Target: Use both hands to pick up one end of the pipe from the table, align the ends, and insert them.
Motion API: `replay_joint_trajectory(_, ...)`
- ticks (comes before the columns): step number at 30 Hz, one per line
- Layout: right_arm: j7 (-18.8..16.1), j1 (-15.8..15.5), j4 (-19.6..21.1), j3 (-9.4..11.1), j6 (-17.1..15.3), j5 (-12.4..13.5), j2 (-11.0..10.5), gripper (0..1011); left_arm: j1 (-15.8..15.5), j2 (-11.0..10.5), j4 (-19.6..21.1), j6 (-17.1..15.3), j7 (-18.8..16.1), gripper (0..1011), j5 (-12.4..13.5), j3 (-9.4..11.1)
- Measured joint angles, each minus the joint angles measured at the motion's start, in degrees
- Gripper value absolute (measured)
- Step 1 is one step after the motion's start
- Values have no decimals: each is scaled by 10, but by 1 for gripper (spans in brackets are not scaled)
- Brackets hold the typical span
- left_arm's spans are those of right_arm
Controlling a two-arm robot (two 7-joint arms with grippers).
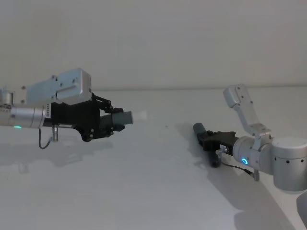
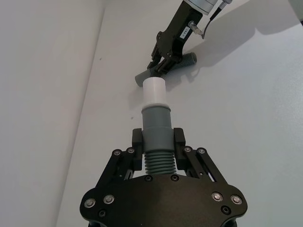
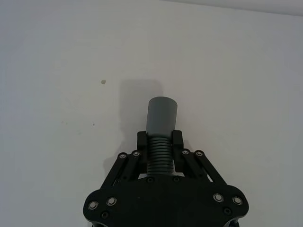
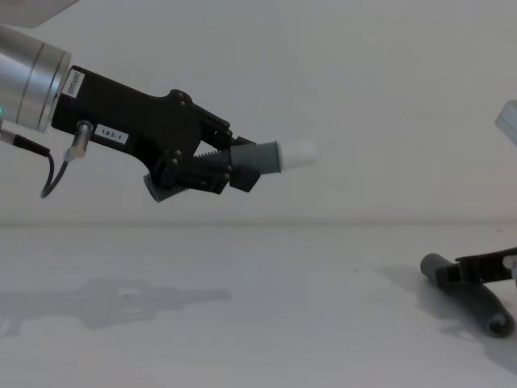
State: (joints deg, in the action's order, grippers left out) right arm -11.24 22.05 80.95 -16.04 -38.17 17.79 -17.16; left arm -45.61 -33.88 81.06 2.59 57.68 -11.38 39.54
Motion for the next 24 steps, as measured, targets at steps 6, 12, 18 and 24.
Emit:
replay_joint_trajectory(6, 0, 0, 0, 0, 0, 0, 0, 255, 0, 0, 0, 0, 0, 344, 0, 0)
replay_joint_trajectory(12, 0, 0, 0, 0, 0, 0, 0, 253, 0, 0, 0, 0, 0, 344, 0, 0)
replay_joint_trajectory(18, 0, 0, 0, 0, 0, 0, 0, 248, 0, 0, 0, 0, 0, 344, 0, 0)
replay_joint_trajectory(24, 0, 0, 0, 0, 0, 0, 0, 246, 0, 0, 0, 0, 0, 344, 0, 0)
